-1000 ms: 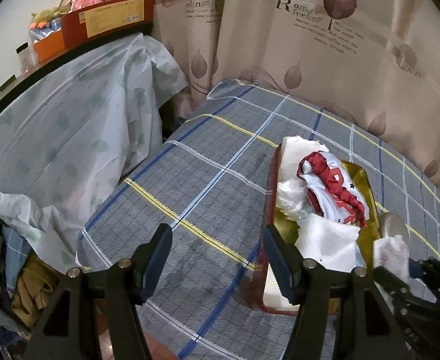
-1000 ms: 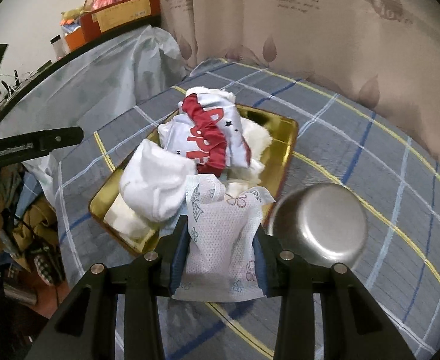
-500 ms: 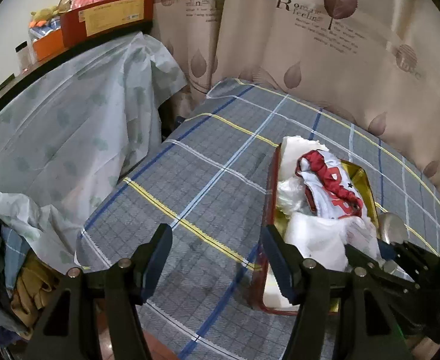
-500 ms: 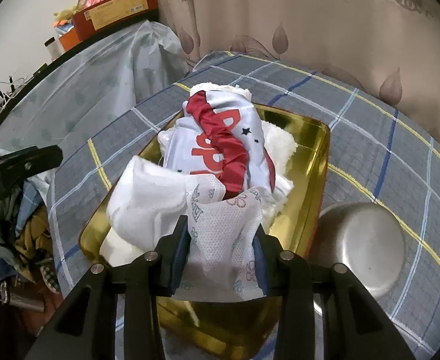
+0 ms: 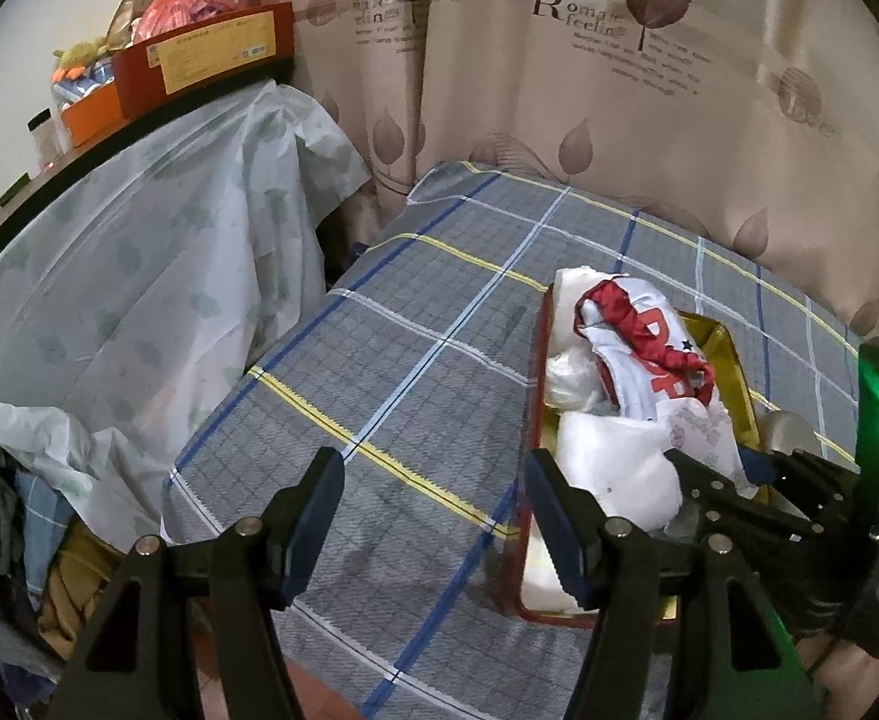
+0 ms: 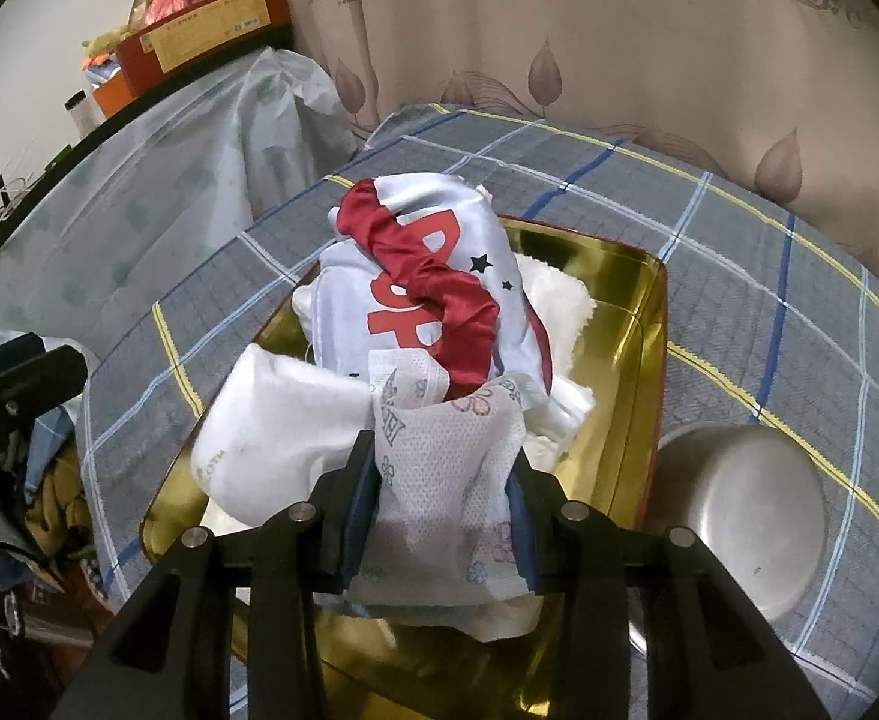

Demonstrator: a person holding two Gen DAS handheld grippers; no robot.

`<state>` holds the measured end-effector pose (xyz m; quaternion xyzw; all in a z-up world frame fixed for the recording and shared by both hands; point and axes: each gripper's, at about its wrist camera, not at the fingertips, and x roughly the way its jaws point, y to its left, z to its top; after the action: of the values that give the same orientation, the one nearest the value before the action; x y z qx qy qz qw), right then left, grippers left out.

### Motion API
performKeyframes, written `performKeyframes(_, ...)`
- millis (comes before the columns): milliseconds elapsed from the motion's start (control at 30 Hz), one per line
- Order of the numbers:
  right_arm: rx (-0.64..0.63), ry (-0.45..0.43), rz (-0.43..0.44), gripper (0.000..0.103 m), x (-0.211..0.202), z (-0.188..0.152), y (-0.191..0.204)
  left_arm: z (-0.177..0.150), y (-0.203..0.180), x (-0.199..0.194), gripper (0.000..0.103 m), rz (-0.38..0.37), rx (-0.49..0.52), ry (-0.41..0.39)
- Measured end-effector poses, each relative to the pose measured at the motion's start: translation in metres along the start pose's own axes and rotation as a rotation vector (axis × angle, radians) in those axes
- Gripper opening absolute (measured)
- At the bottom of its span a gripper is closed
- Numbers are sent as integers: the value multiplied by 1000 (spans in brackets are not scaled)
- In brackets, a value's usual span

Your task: Organize soft objects

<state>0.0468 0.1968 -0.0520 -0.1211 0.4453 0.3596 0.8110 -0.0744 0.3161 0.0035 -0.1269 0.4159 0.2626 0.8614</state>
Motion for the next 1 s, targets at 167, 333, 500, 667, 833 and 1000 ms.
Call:
performKeyframes(167, 9, -20, -14, 55, -10, -4, 2, -1, -4, -4, 64, -11, 6, -1)
performKeyframes(333, 20, -43, -22, 80, -24, -8, 5, -1, -9, -7, 64, -15, 16, -5)
performKeyframes(500, 23, -59, -26, 89, -34, -13, 6, -1, -12, -11, 64, -18, 25, -6)
performKeyframes(667, 40, -81, -29, 94, -47, -21, 5, -1, -13, -13, 64, -24, 23, -7)
performKeyframes(833, 79, -116, -45, 99, -66, -31, 2, -2, -16, -14, 64, -23, 26, -5)
performKeyframes(1000, 79, -127, -80, 100, -79, -42, 7, -3, -19, -12, 64, -14, 40, 0)
